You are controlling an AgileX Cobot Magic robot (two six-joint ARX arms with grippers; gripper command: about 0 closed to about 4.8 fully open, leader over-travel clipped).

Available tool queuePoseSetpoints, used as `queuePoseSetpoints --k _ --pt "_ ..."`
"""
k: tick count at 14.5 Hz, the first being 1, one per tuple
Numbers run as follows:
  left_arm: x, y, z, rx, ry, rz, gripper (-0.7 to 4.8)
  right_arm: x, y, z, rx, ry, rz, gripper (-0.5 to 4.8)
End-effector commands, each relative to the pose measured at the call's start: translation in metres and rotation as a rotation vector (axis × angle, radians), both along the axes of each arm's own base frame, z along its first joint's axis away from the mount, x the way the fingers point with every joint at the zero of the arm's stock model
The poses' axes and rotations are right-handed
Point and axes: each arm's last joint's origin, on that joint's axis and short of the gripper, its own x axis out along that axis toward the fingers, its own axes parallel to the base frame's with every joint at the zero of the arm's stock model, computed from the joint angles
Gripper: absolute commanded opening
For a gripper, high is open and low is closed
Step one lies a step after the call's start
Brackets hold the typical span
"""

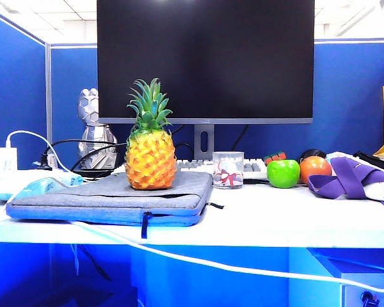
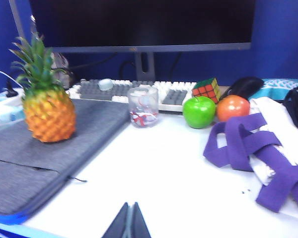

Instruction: Pick up the pineapple and place it above the gray bag.

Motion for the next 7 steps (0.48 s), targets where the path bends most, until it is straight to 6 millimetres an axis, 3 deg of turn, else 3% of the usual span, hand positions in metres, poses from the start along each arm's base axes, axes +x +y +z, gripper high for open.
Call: queuePoseSetpoints --k 1,7 --pt "0.006 -0.002 -0.01 0.003 -0.017 -0.059 1.76 0.001 0.0 -0.002 -0.027 -0.011 -0.008 0.14" --pt "0.015 -0.002 -0.04 0.077 0.039 -0.025 1.75 0.006 -0.001 -0.023 -0.051 0.049 -0.068 0.14"
